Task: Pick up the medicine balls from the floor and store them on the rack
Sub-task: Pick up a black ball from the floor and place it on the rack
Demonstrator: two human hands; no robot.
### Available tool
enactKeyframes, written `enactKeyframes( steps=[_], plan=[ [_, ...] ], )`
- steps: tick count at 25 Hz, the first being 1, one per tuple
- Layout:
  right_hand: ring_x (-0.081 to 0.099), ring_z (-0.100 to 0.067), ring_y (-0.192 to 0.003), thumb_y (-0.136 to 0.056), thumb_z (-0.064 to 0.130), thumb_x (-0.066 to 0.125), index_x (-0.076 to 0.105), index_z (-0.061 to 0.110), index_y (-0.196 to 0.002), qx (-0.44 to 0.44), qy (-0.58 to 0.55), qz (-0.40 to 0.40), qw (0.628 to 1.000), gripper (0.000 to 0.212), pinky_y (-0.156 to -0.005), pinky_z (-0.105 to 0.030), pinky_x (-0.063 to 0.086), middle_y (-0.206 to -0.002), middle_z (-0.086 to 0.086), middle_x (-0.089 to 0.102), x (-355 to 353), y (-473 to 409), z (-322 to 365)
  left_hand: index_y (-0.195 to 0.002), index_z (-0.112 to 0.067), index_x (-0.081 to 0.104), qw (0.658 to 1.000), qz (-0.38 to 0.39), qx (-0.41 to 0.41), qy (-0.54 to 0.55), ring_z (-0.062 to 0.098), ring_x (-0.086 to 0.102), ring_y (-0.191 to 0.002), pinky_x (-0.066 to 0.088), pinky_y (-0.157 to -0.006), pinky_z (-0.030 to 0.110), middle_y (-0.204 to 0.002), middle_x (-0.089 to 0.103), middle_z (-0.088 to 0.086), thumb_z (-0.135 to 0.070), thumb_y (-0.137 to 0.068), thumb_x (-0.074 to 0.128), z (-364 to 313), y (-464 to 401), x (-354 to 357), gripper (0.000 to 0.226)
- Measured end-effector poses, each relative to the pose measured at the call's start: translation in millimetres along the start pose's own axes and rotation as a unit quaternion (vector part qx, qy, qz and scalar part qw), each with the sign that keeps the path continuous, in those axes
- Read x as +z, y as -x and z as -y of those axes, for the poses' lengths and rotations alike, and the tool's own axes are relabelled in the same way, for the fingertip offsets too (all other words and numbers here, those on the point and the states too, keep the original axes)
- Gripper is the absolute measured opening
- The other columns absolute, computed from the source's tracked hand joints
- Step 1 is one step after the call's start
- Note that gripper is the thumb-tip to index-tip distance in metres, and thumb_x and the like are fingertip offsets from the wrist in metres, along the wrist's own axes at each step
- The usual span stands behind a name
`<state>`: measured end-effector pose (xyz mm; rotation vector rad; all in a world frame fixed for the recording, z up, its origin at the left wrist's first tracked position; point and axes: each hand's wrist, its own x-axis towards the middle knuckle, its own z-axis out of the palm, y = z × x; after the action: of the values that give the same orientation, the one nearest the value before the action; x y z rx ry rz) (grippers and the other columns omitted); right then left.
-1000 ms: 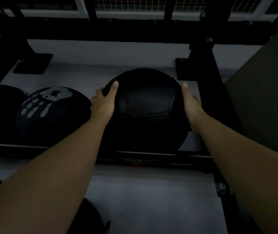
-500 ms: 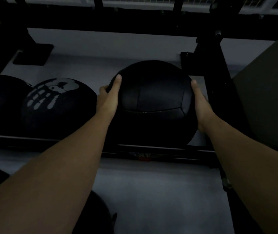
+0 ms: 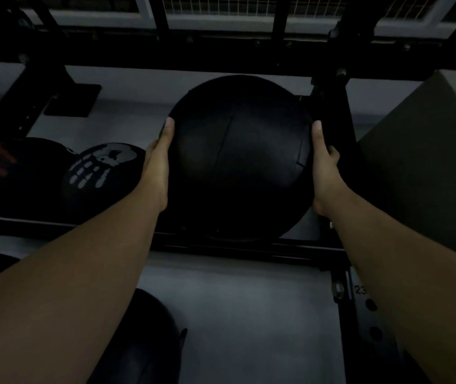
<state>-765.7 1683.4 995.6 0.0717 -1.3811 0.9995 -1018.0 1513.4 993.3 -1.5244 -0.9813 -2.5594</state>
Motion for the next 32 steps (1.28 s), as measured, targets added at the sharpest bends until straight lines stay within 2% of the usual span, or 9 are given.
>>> enactKeyframes(
  steps=[3,6,9,13,17,21,23,27,32],
  plan=[
    [0.052,-0.027,-0.138,-0.051,0.101,0.056,0.032,0.037,-0.159,-0.022,-0.023,0.006,0.999,0.127,-0.116,-0.053,0.043,-0.157,0.0,0.05,-12.6,20.7,6.9,-0.148,-0.039,0.052,0.998,-0.014,0.048,-0.026,0.023,0.064,-0.127,0.052,-0.106,0.05,-0.141,0.066,-0.004,-0.092,-0.058,0.07,-15.1,50.9,22.5,0.106],
    [0.058,-0.022,-0.128,-0.076,0.086,0.051,0.038,0.034,-0.156,-0.038,-0.046,-0.018,0.998,0.096,-0.112,-0.05,0.047,-0.145,0.002,0.057,-27.4,49.1,17.0,-0.147,-0.037,0.05,0.988,-0.064,0.128,-0.06,0.016,0.063,-0.123,0.051,-0.108,0.042,-0.138,0.064,-0.006,-0.086,-0.07,0.065,-26.0,96.2,41.1,0.093],
    [0.06,-0.021,-0.122,-0.092,0.073,0.048,0.041,0.033,-0.154,-0.025,-0.08,-0.047,0.995,0.074,-0.11,-0.05,0.049,-0.137,0.004,0.059,-37.4,75.4,30.8,-0.139,-0.036,0.056,0.986,-0.066,0.141,-0.054,0.012,0.065,-0.118,0.053,-0.107,0.04,-0.13,0.067,-0.008,-0.08,-0.074,0.066,-46.1,125.5,54.6,0.079],
    [0.061,-0.025,-0.12,-0.087,0.074,0.052,0.045,0.032,-0.149,0.007,-0.068,-0.079,0.995,0.075,-0.106,-0.051,0.051,-0.137,-0.001,0.06,-41.8,121.6,60.3,-0.136,-0.034,0.06,0.992,-0.069,0.097,-0.043,0.015,0.067,-0.116,0.055,-0.105,0.041,-0.13,0.068,-0.005,-0.08,-0.067,0.071,-75.1,161.8,48.5,0.084],
    [0.063,-0.024,-0.118,-0.086,0.073,0.055,0.049,0.031,-0.141,0.021,-0.04,-0.093,0.995,0.069,-0.106,-0.05,0.051,-0.132,0.0,0.063,-42.0,167.0,80.0,-0.143,-0.03,0.055,0.996,-0.069,0.05,-0.025,0.016,0.066,-0.117,0.055,-0.104,0.041,-0.131,0.067,-0.003,-0.076,-0.071,0.07,-79.7,201.6,31.3,0.087],
    [0.062,-0.025,-0.121,-0.064,0.082,0.059,0.051,0.03,-0.141,0.055,0.0,-0.116,0.992,0.093,-0.108,-0.048,0.051,-0.137,-0.001,0.062,-45.8,212.5,77.3,-0.143,-0.027,0.056,0.996,-0.083,0.002,-0.017,0.017,0.067,-0.117,0.054,-0.106,0.041,-0.131,0.069,-0.002,-0.078,-0.068,0.072,-66.4,239.1,11.0,0.092],
    [0.06,-0.026,-0.123,-0.063,0.083,0.058,0.051,0.03,-0.143,0.072,0.013,-0.129,0.989,0.097,-0.11,-0.048,0.049,-0.138,-0.001,0.061,-53.5,232.2,67.8,-0.143,-0.027,0.056,0.996,-0.083,-0.029,-0.01,0.017,0.067,-0.118,0.053,-0.107,0.041,-0.132,0.068,-0.003,-0.077,-0.067,0.074,-55.7,255.9,5.0,0.092],
    [0.066,-0.023,-0.116,-0.075,0.076,0.061,0.056,0.026,-0.139,0.112,0.005,-0.136,0.984,0.082,-0.108,-0.045,0.051,-0.126,0.001,0.069,-76.5,251.4,42.5,-0.145,-0.029,0.053,0.995,-0.074,-0.072,-0.01,0.018,0.065,-0.119,0.053,-0.106,0.042,-0.134,0.066,-0.003,-0.076,-0.066,0.075,-27.7,282.2,4.1,0.094],
    [0.069,-0.021,-0.111,-0.088,0.067,0.061,0.061,0.024,-0.131,0.14,0.003,-0.151,0.978,0.061,-0.103,-0.042,0.054,-0.122,-0.001,0.072,-104.1,258.5,3.5,-0.131,-0.033,0.063,0.988,-0.102,-0.118,-0.011,0.019,0.069,-0.114,0.055,-0.104,0.044,-0.127,0.071,-0.003,-0.08,-0.057,0.078,19.8,294.4,9.6,0.089]
  ],
)
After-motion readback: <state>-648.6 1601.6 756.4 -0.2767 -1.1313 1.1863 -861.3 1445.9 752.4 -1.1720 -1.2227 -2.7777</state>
